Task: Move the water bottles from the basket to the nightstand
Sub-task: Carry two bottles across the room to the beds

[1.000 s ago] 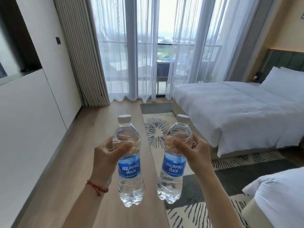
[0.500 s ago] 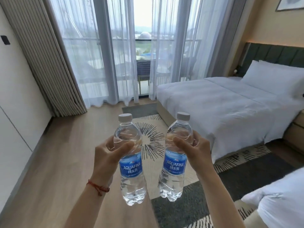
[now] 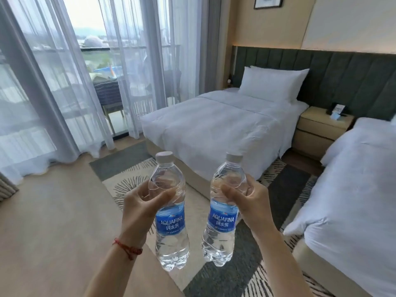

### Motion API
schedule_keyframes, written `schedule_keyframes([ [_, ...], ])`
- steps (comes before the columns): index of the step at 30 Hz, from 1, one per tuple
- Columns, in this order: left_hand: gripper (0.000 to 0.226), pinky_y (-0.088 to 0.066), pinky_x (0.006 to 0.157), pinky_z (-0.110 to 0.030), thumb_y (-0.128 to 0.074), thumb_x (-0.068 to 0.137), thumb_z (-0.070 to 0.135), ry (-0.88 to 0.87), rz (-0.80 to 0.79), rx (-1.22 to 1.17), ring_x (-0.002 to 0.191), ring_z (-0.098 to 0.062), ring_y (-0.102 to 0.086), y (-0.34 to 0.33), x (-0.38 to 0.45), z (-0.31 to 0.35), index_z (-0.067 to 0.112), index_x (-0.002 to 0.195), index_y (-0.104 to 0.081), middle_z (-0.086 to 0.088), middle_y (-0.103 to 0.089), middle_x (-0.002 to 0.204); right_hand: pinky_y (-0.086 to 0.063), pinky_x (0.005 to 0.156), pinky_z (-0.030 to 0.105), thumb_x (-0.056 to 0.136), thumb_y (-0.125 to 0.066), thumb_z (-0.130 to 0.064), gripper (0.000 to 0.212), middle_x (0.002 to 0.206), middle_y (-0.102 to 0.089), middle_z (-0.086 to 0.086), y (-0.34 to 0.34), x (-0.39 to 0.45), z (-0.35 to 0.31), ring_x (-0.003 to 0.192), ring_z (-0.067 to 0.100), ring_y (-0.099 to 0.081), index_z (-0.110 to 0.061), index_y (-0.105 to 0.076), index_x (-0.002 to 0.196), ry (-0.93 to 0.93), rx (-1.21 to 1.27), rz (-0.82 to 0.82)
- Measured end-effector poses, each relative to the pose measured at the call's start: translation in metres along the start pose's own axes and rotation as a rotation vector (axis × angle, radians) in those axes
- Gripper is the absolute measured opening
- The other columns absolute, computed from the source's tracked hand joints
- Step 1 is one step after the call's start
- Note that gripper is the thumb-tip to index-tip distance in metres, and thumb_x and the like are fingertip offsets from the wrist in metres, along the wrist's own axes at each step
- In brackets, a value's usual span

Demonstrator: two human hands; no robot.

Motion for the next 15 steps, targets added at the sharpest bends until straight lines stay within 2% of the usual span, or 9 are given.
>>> schedule_keyframes([
  [2,0.061,-0.053,0.059,-0.017,-0.081,0.032,0.064,0.001,-0.060,-0.019,0.071,-0.014,-0.071,-0.007,0.015,-0.006,0.028,0.080,-0.072,0.004,-0.075,0.080,-0.053,0.061,0.015,0.050,-0.082,-0.053,0.055,0.080,-0.074,-0.005,0.006,0.004,0.000,0.073,0.010,-0.071,-0.020,-0.064,0.090,0.016,-0.041,0.054],
  [5,0.056,-0.053,0.060,-0.016,-0.082,0.034,0.062,-0.001,-0.156,-0.056,0.073,-0.012,-0.071,-0.024,0.030,-0.014,0.033,0.080,-0.073,0.007,-0.075,0.081,-0.051,0.060,0.012,0.058,-0.081,-0.044,0.040,0.077,-0.073,-0.014,0.019,0.007,0.000,0.071,0.006,-0.070,-0.023,-0.064,0.088,0.025,-0.087,0.115],
  [9,0.038,-0.053,0.058,-0.015,-0.080,0.042,0.041,0.022,-0.269,-0.088,0.070,-0.011,-0.071,-0.056,0.046,-0.026,0.030,0.078,-0.073,0.006,-0.075,0.078,-0.051,0.061,0.012,0.058,-0.072,-0.047,0.041,0.079,-0.073,-0.015,0.045,0.006,-0.002,0.074,0.006,-0.070,-0.023,-0.063,0.089,0.019,-0.118,0.198],
  [13,0.037,-0.053,0.057,-0.016,-0.077,0.045,0.039,0.037,-0.339,-0.084,0.070,-0.012,-0.070,-0.094,0.060,-0.038,0.025,0.078,-0.073,0.002,-0.075,0.078,-0.057,0.067,0.022,0.055,-0.071,-0.051,0.041,0.081,-0.074,-0.007,0.078,0.006,-0.001,0.077,0.011,-0.070,-0.024,-0.066,0.086,-0.001,-0.161,0.340],
  [15,0.037,-0.053,0.057,-0.017,-0.076,0.044,0.040,0.047,-0.371,-0.088,0.070,-0.013,-0.070,-0.114,0.066,-0.044,0.025,0.078,-0.073,0.002,-0.075,0.078,-0.056,0.065,0.018,0.055,-0.071,-0.052,0.041,0.080,-0.073,-0.011,0.095,0.006,-0.001,0.078,0.008,-0.070,-0.026,-0.065,0.085,-0.011,-0.206,0.382],
])
Point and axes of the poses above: each hand's wrist, its own x-axis towards the middle knuckle, its own y-axis out of the back of the hand, z = x × y, the point moved 3 cm from there along x, towards the middle knuckle
